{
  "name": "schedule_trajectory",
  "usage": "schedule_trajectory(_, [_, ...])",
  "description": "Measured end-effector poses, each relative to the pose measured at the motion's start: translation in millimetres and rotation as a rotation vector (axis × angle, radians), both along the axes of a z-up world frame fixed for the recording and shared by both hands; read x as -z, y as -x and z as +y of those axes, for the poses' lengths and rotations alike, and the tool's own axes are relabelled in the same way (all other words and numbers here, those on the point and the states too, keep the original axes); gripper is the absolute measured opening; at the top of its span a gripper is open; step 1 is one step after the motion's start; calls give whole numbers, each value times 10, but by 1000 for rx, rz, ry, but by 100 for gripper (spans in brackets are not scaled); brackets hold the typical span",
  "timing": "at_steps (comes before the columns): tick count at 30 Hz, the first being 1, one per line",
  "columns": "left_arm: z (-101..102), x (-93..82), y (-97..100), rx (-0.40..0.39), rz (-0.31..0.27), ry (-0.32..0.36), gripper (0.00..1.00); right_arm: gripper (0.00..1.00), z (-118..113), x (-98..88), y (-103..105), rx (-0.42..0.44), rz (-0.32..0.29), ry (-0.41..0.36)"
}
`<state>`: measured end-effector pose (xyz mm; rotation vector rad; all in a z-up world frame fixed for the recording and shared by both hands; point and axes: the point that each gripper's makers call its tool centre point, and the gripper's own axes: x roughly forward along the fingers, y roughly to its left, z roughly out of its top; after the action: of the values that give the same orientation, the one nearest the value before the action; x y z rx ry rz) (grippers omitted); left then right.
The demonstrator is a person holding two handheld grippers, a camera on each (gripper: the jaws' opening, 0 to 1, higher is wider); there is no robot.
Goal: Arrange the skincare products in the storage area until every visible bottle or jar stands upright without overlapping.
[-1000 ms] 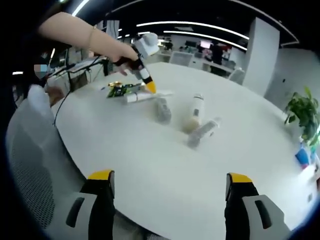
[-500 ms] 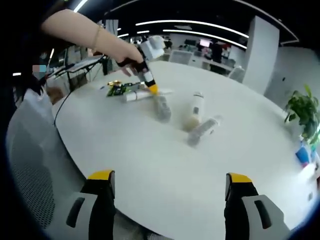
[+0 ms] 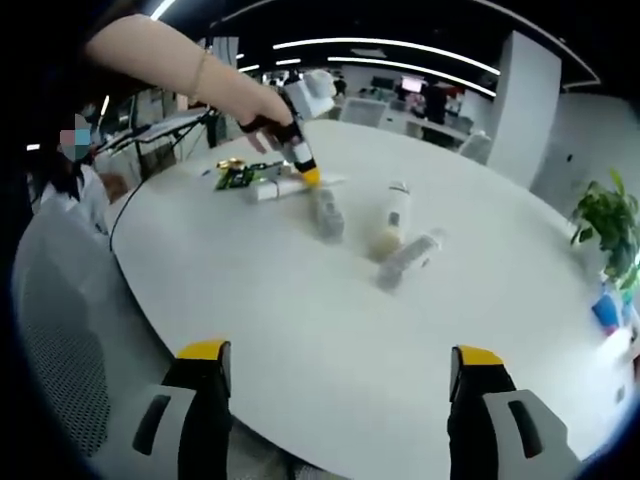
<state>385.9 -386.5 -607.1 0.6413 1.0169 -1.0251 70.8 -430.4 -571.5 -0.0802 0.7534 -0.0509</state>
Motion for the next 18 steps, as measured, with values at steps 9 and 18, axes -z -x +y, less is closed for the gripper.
schedule_trajectory(9, [11,-31,21,-5,9,18,29,95,-14,0,7,4,3,6])
schedule_trajectory(18, [2,-79,-111,-36,-3,77,29,95,-22,2,7,3,5,13])
